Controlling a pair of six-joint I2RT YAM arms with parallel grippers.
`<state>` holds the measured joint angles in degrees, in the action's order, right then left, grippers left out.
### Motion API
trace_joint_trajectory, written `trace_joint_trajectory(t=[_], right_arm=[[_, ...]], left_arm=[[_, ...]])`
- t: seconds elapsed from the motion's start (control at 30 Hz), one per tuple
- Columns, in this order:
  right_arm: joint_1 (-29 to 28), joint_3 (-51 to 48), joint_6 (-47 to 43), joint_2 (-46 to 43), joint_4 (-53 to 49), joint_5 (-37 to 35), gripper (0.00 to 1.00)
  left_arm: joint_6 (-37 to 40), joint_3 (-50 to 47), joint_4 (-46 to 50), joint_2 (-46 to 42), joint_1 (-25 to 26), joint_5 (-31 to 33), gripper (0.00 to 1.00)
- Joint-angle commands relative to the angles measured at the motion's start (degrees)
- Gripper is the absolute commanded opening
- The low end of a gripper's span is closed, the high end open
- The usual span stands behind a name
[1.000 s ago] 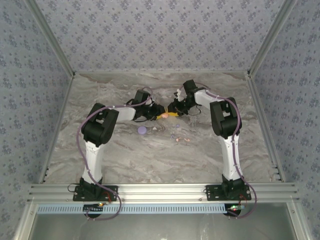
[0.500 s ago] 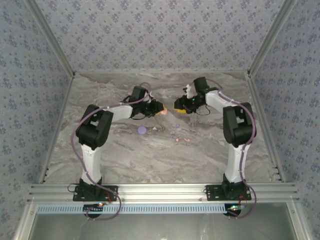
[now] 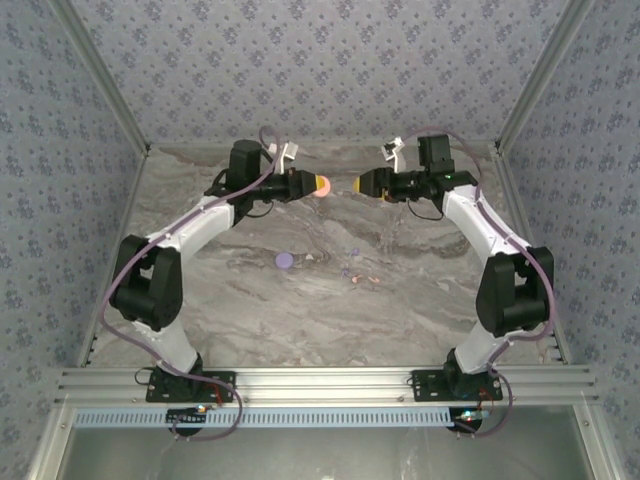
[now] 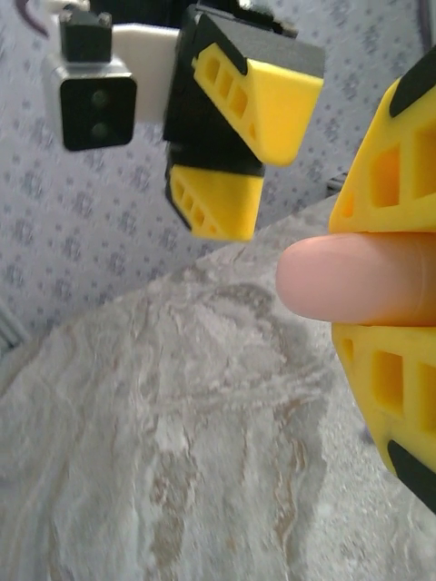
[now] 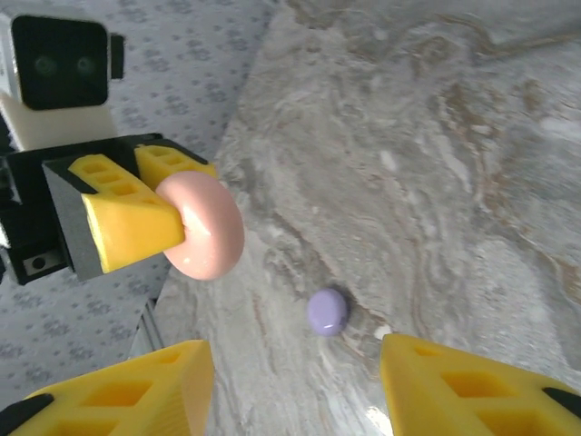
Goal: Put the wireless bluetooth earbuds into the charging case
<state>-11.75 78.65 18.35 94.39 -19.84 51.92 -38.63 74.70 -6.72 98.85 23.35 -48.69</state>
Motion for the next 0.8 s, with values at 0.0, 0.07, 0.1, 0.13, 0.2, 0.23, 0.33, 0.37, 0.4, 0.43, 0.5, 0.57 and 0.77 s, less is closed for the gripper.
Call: trace_joint_trajectory(t=[0.0,0.07,0.1,0.13,0.2,0.23,0.33,0.37,0.4,0.43,0.5,0.57,0.77], right_arm=[[-1.1,1.0,-2.4,-2.7,1.1,5.6,0.54],[-1.8,1.6,-3.2,-3.4,1.1,6.8,0.55],[-2.1,1.9,-3.3,-3.6,1.4,7.7,0.55],[-2.4,2.0,-3.4,-3.8,1.8,8.4,0.55],[-3.0,2.7,-3.7,-3.8,2.1,9.8,0.55],[-3.3,3.0,-3.8,-3.8,2.4,10.5,0.55],[-4.1,3.7,-4.3,-4.0,2.8,11.4,0.55],[-4.4,3.8,-4.7,-4.2,2.8,11.5,0.55],[-4.5,3.8,-4.9,-4.3,2.9,11.2,0.54],[-4.6,3.8,-4.7,-4.4,3.1,11.2,0.54],[-4.7,3.9,-4.3,-4.3,3.8,11.9,0.53],[-5.0,4.0,-4.2,-4.1,4.0,12.5,0.51],[-5.6,4.2,-3.9,-3.9,5.0,13.8,0.44]], left_arm=[[4.3,2.4,-2.9,-4.4,0.5,-6.3,0.17],[5.6,2.1,-3.1,-6.0,0.8,-7.2,0.17],[6.2,2.0,-3.0,-6.7,1.0,-7.9,0.17],[6.7,1.9,-3.0,-7.2,1.2,-8.4,0.17],[7.4,1.9,-2.9,-7.9,1.7,-9.2,0.17],[7.6,1.9,-2.9,-8.2,1.8,-9.5,0.17],[7.5,2.0,-2.9,-8.4,2.0,-9.8,0.17],[7.4,1.9,-3.0,-8.4,2.1,-10.0,0.16],[7.5,1.8,-3.2,-8.5,2.2,-10.3,0.16],[7.6,1.7,-3.4,-8.6,2.3,-10.4,0.16],[7.8,1.6,-3.4,-8.8,2.5,-10.6,0.16],[7.8,1.7,-3.4,-8.7,2.7,-10.6,0.16],[8.1,1.8,-3.0,-8.8,3.3,-10.9,0.16]])
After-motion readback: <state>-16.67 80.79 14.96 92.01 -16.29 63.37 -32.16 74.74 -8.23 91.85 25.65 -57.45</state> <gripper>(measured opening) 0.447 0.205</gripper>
